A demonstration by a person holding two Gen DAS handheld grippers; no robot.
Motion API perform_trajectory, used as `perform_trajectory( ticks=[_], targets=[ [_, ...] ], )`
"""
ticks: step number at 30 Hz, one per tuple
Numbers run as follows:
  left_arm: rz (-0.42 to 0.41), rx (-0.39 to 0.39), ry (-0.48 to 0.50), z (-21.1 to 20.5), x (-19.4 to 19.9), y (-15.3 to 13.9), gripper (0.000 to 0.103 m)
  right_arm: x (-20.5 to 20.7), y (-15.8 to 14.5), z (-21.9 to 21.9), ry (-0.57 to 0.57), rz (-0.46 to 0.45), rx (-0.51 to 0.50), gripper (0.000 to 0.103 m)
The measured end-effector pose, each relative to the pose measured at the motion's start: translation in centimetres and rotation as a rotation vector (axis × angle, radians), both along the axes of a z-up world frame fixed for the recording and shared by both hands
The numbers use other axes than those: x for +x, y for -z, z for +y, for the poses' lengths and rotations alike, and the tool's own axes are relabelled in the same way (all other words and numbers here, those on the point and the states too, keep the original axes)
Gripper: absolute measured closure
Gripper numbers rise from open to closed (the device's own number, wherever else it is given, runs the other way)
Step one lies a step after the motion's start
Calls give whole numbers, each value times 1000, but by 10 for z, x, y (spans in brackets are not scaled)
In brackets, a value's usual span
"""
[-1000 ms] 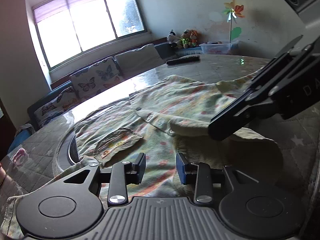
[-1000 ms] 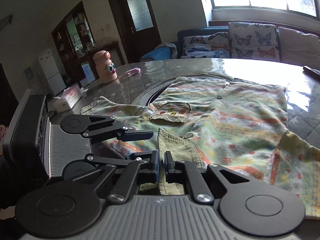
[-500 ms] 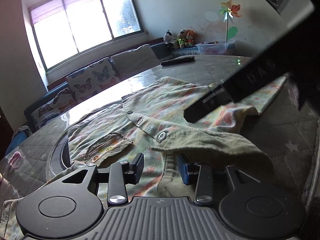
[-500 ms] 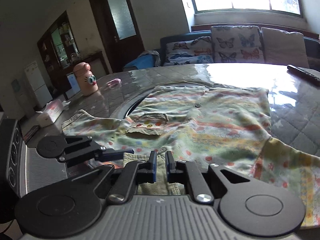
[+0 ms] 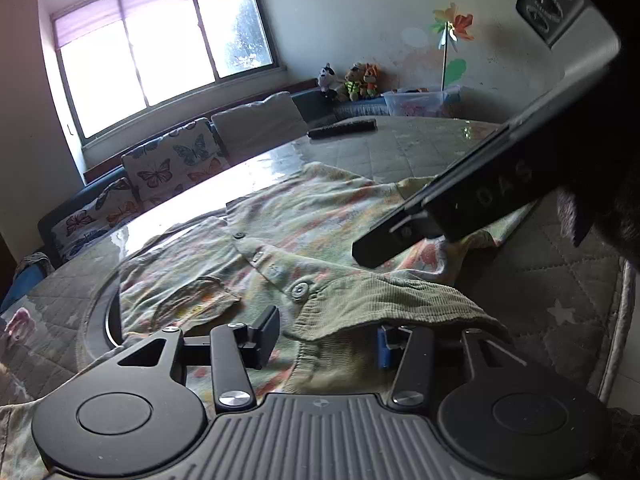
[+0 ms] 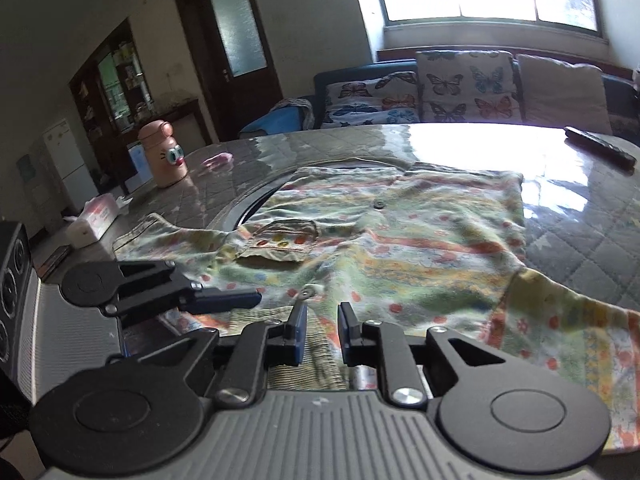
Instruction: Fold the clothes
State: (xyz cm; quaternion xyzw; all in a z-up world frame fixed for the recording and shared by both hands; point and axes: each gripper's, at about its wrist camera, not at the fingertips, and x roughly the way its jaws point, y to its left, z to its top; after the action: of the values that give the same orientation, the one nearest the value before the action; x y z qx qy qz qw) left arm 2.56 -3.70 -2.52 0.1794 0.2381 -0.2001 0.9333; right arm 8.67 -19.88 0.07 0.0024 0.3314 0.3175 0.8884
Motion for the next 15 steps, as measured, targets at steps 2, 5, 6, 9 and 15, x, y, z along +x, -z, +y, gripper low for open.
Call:
perform_trajectory(
  ticks=[2, 5, 6, 9, 15],
  targets=[
    [-13, -7, -2, 9, -5, -4, 49, -2, 3, 9, -25, -7, -16, 86],
    [-25, -21, -22, 26, -12, -13, 49, -7, 8, 19, -55, -27, -64, 86],
    [-28, -29, -32, 32, -14, -16, 49, -10, 10, 24, -69, -45, -95, 86],
    [-41, -61, -61, 46, -16, -26, 49, -22, 16, 33, -101, -93, -177, 86],
    [-34, -125, -75, 45, -5, -37, 51, -46, 23, 43, -139, -167, -289, 86]
  ],
)
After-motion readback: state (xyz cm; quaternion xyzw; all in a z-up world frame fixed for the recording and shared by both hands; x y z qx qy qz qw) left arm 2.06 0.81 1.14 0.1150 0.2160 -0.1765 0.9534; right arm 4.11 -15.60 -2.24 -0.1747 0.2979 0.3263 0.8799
